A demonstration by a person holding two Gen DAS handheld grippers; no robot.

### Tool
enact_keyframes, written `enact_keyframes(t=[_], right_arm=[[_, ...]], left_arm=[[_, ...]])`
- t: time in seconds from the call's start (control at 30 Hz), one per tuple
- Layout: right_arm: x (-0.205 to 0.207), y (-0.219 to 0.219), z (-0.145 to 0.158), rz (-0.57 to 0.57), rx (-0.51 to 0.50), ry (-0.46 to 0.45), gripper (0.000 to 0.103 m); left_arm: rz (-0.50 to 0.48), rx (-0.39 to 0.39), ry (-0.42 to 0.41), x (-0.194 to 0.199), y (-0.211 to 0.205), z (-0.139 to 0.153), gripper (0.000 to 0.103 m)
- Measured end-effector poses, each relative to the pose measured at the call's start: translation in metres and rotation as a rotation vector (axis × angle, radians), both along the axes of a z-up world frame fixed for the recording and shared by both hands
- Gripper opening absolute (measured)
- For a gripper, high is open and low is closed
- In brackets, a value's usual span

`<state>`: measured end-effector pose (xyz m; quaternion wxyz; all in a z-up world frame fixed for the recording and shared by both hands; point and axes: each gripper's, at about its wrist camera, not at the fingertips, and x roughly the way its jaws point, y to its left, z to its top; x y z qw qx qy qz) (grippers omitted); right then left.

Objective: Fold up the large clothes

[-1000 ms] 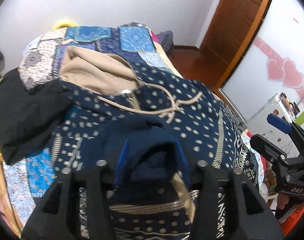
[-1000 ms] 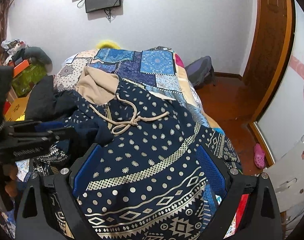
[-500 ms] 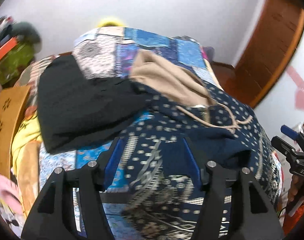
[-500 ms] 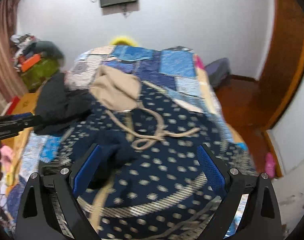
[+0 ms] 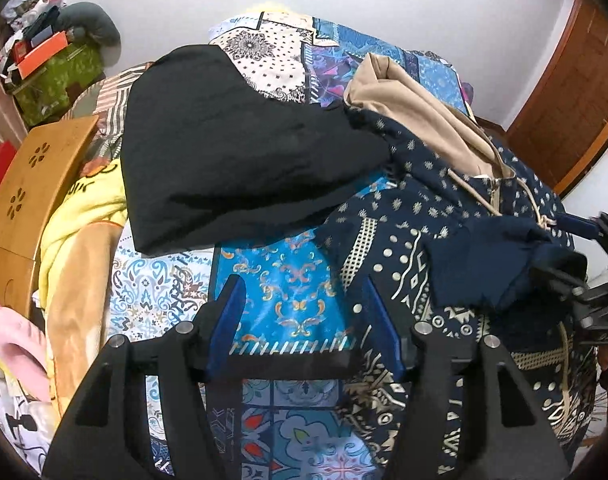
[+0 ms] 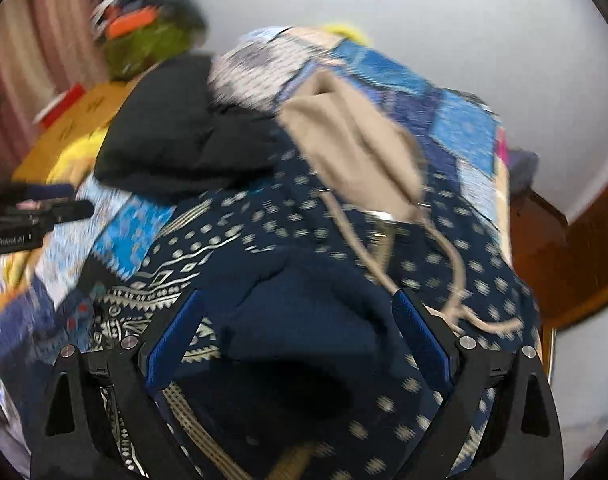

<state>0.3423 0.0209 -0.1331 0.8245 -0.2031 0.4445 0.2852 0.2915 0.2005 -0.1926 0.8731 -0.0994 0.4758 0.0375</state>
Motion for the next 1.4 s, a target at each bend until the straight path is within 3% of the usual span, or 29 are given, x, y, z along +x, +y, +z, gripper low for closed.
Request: enact_keyframes(t=[0.13, 0.33, 0.43, 0.53, 0.6, 0.8, 0.97, 1.17, 1.4], right_arm=[[0.009, 0.020, -0.027, 0.044, -0.059, 0.070, 0.091], [0.014, 0.039, -0.069, 0.085, -0.150, 0.176, 0.066], [0.010, 0.039, -0.075, 0.100, -0.151, 0.176, 0.055], [0.009, 0.035, -0.075, 0.089, -0.133, 0.169, 0.032], [0.009, 0.027, -0.071, 0.050, -0.127, 0.143, 0.011], [0.015, -0.004, -0.041, -0.056, 0.021, 0.131, 0.009], [0.024, -0.054, 0.015, -0.182, 0.189, 0.055, 0.009], [0.040, -0.108, 0.071, -0.323, 0.306, -0.054, 0.009], [0.035, -0.160, 0.077, -0.450, 0.357, -0.098, 0.009]], left_arm=[[-0.004, -0.008, 0.005, -0.003, 0.003, -0.006, 0.060], [-0.011, -0.002, 0.005, -0.005, 0.002, -0.009, 0.060], [-0.014, -0.004, 0.003, -0.005, 0.000, -0.009, 0.060], [-0.015, 0.004, 0.000, -0.005, -0.004, -0.007, 0.060], [-0.016, 0.002, -0.002, -0.006, -0.005, -0.006, 0.060], [-0.023, 0.012, -0.010, -0.011, -0.012, 0.002, 0.060], [-0.041, 0.021, -0.004, -0.014, -0.020, 0.002, 0.060], [-0.078, 0.030, 0.025, -0.018, -0.036, -0.004, 0.060], [-0.099, 0.020, 0.073, -0.013, -0.051, -0.021, 0.060]])
